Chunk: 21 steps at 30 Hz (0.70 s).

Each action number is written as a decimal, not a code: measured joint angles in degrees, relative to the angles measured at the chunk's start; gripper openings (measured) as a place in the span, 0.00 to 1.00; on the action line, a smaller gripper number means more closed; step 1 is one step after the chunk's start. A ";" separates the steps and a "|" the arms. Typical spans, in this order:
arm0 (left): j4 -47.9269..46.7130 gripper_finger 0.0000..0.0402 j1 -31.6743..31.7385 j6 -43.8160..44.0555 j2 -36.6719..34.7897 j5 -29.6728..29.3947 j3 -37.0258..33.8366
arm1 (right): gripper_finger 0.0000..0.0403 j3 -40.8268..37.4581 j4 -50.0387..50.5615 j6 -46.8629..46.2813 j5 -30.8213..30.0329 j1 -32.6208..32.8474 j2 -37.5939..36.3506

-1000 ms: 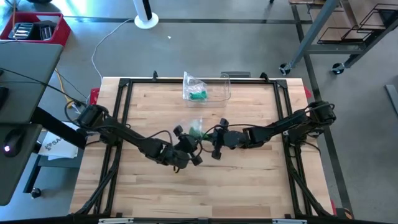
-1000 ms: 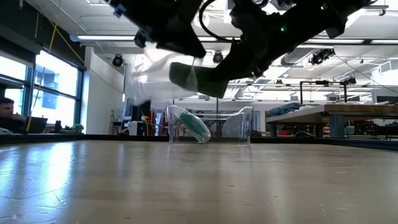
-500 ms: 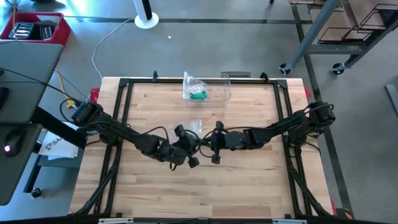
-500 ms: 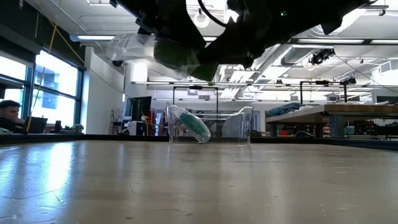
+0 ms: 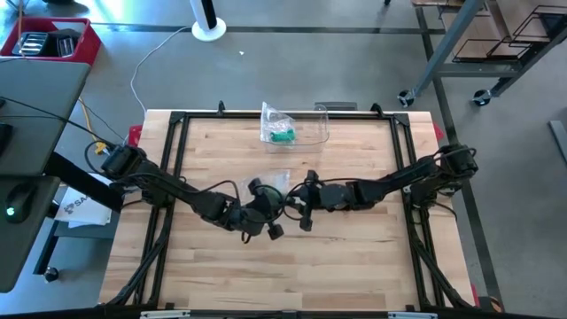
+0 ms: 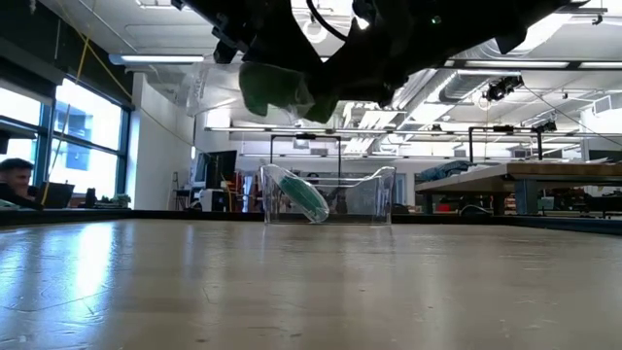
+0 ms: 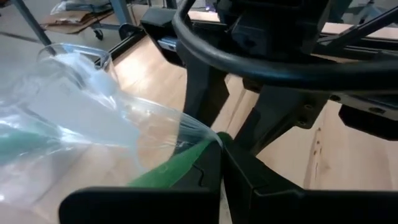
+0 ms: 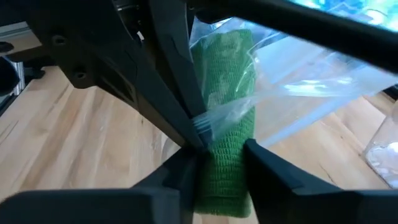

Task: Roll bandage
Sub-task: Put the rolled green bandage into the zip bag

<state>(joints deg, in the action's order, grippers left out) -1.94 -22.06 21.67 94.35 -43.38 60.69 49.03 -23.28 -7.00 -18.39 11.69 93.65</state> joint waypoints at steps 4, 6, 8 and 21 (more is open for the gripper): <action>-4.48 0.00 -0.29 3.30 -0.99 -0.91 0.02 | 0.36 0.09 2.14 1.01 2.12 -0.12 -1.46; -9.05 0.00 -0.62 5.26 -1.67 -1.65 -0.18 | 0.39 0.31 3.00 1.06 2.76 -0.01 -3.42; -12.94 0.00 -0.64 8.20 -2.09 -2.18 -0.20 | 0.40 0.51 3.87 1.30 2.91 0.25 -5.94; -13.01 0.00 -0.88 10.28 -5.87 0.15 -0.15 | 0.41 0.27 10.44 13.34 2.70 6.33 -14.62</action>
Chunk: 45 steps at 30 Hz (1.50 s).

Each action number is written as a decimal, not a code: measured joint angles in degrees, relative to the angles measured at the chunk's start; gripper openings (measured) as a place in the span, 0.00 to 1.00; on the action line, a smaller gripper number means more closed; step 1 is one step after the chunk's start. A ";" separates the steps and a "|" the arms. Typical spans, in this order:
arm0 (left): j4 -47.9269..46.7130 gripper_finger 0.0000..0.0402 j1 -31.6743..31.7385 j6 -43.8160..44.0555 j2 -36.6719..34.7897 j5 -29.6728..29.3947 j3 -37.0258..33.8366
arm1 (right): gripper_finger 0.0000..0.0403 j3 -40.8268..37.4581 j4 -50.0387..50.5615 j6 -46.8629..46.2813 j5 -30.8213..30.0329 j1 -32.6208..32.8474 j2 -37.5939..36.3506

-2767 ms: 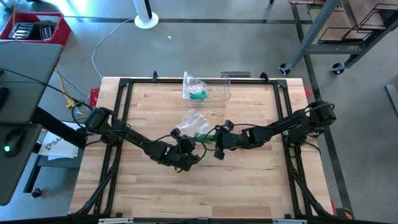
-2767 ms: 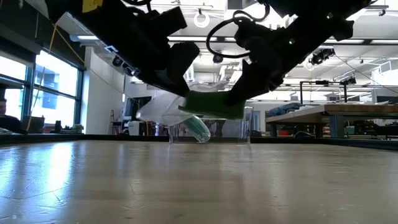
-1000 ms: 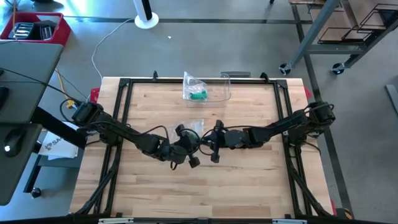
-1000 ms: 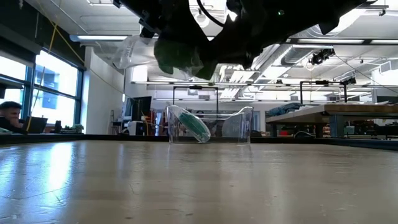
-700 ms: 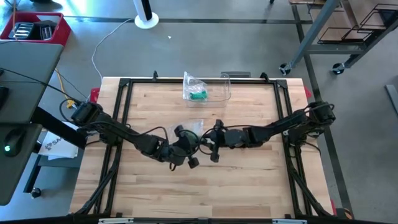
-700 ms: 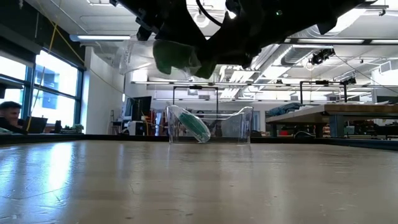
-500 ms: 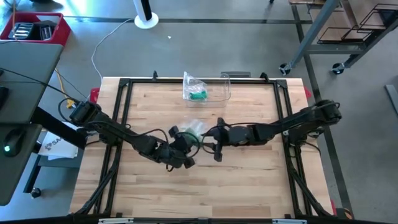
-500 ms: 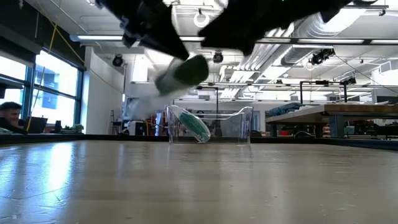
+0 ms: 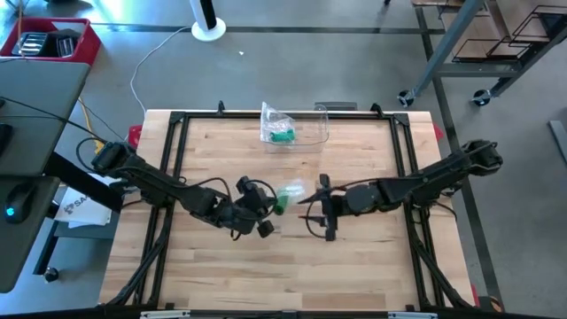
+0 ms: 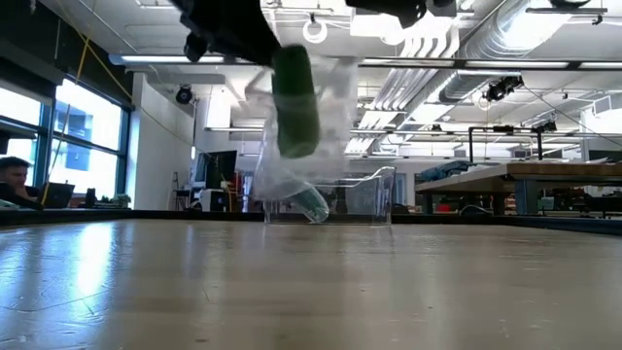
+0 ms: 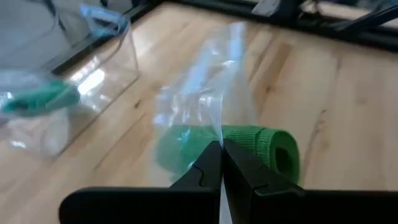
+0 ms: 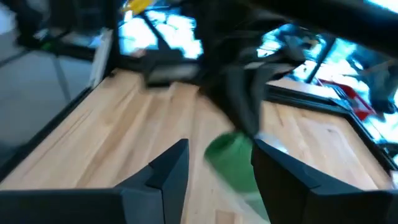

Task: Roll bandage
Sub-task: Put the rolled green bandage into the zip bag

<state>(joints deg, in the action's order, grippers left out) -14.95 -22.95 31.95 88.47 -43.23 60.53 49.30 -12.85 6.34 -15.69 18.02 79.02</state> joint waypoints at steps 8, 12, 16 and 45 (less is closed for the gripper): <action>-0.67 0.00 2.13 -1.71 -2.43 0.17 0.04 | 0.40 -0.09 -7.31 0.09 10.28 1.22 5.70; 1.78 0.00 2.69 -2.91 -1.67 1.78 0.07 | 0.30 -0.13 -14.56 -0.03 9.26 1.21 8.96; 4.30 0.00 2.80 -3.81 -1.32 2.35 0.07 | 0.15 -0.11 -14.26 -2.83 4.64 0.06 9.40; -0.51 0.00 2.67 -3.76 -1.32 9.38 0.09 | 0.11 -0.17 6.51 1.12 -9.33 0.01 -2.56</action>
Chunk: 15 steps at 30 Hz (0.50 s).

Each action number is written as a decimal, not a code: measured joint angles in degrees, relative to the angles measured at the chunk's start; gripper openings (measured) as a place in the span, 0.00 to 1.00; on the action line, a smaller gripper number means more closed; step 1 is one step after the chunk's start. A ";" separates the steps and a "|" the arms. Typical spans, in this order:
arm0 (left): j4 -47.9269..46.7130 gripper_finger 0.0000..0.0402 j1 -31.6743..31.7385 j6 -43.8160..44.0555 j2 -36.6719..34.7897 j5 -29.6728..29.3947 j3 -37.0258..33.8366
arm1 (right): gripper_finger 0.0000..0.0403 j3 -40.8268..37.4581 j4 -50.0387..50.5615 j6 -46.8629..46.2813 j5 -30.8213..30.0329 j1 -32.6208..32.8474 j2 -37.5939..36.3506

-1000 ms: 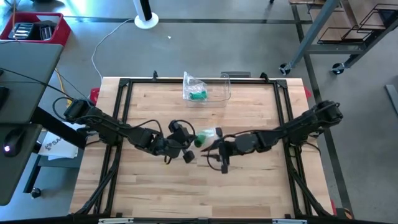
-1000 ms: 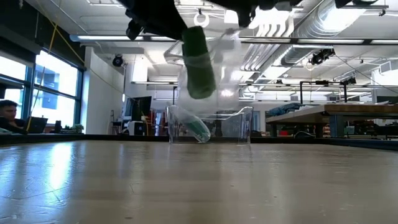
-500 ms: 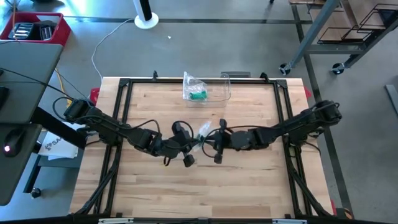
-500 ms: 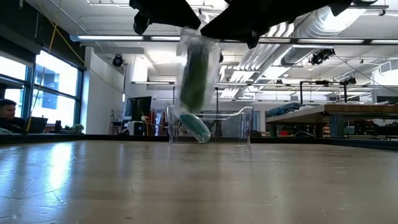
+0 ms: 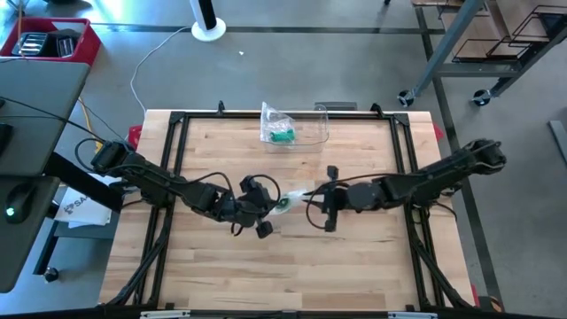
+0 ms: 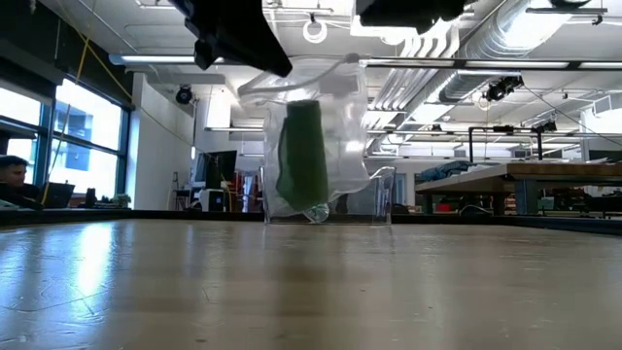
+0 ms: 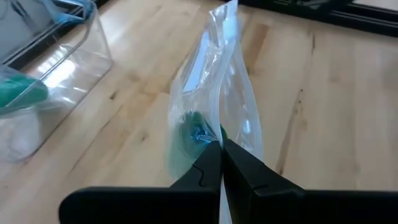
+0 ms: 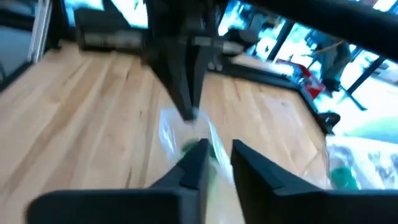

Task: Roll bandage
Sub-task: Put the rolled green bandage into the zip bag

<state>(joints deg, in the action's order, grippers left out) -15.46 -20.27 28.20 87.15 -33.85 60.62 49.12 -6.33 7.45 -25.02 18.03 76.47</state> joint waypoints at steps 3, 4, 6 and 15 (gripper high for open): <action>0.04 0.00 0.00 -0.72 0.00 0.33 0.00 | 0.22 0.00 3.80 0.08 3.12 -1.55 -0.24; 0.08 0.00 0.00 -0.85 0.00 0.37 -0.02 | 0.26 0.00 4.62 0.12 4.40 -2.20 -0.15; 0.20 0.00 0.00 -0.86 0.00 0.40 -0.01 | 0.34 0.00 5.22 0.43 5.87 -3.61 0.26; 0.04 0.00 0.00 -1.41 0.00 1.28 0.00 | 0.39 0.00 6.43 9.55 15.19 -6.35 0.37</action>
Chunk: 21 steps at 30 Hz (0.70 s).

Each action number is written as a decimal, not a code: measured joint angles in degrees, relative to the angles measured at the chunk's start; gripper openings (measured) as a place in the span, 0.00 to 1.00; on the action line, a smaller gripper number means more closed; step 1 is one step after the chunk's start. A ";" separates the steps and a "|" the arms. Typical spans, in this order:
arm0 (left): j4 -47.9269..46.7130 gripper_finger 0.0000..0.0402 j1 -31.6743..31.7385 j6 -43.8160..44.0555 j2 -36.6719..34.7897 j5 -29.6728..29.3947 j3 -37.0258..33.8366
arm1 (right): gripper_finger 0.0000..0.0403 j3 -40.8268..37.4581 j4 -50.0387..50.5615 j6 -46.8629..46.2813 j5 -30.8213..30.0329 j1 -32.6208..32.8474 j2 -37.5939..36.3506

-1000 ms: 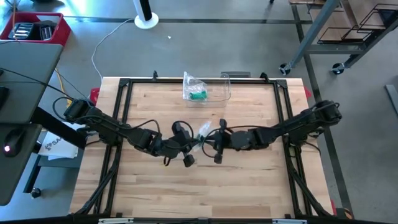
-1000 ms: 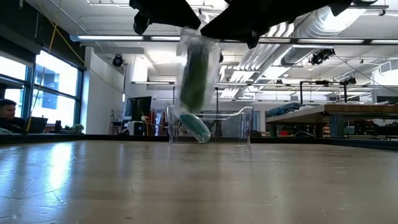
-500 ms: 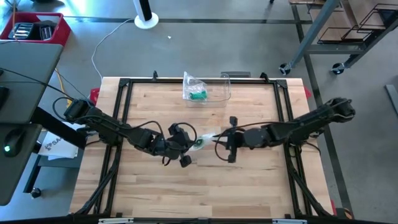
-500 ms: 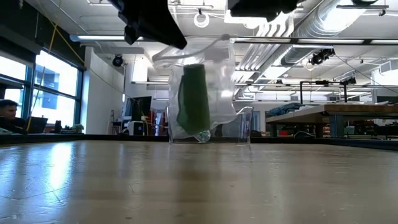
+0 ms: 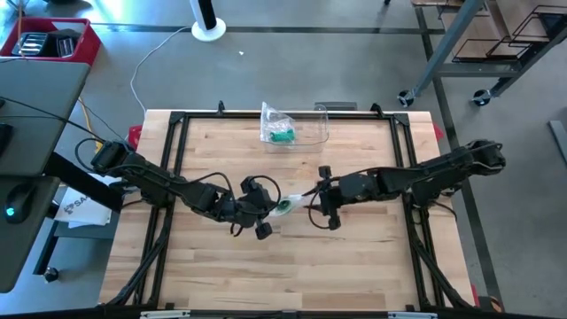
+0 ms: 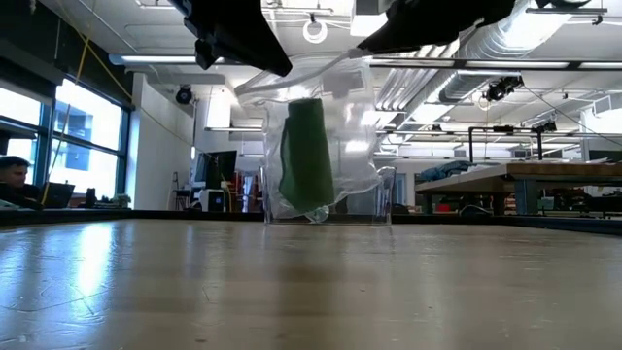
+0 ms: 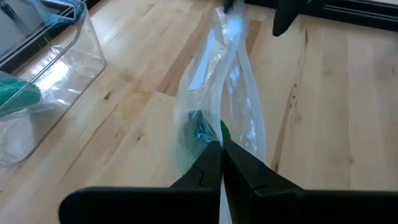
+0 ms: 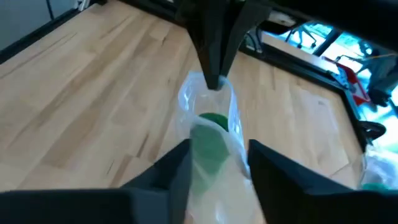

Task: Roll bandage
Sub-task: Put the rolled green bandage into the zip bag, then close the zip bag

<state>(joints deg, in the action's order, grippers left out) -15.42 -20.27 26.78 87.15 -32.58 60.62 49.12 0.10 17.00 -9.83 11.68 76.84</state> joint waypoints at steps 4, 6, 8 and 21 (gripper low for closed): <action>0.00 0.00 -0.02 -0.01 0.00 0.00 0.00 | 0.20 0.00 0.85 -0.40 0.94 -0.04 0.00; 0.02 0.00 -0.02 -0.22 0.00 0.01 0.00 | 0.07 0.00 1.08 -0.30 0.94 -0.04 0.00; 0.18 0.00 -0.02 -0.90 0.00 0.02 0.00 | 0.03 0.00 1.94 -0.14 -0.08 -0.04 0.00; 0.39 0.28 1.16 -11.36 -0.52 -12.29 0.04 | 0.00 -0.02 4.10 -15.43 -8.60 -0.06 0.02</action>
<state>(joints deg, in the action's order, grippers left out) -15.03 -19.12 15.42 86.63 -44.86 60.66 49.10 4.21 1.57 -18.43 11.62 76.86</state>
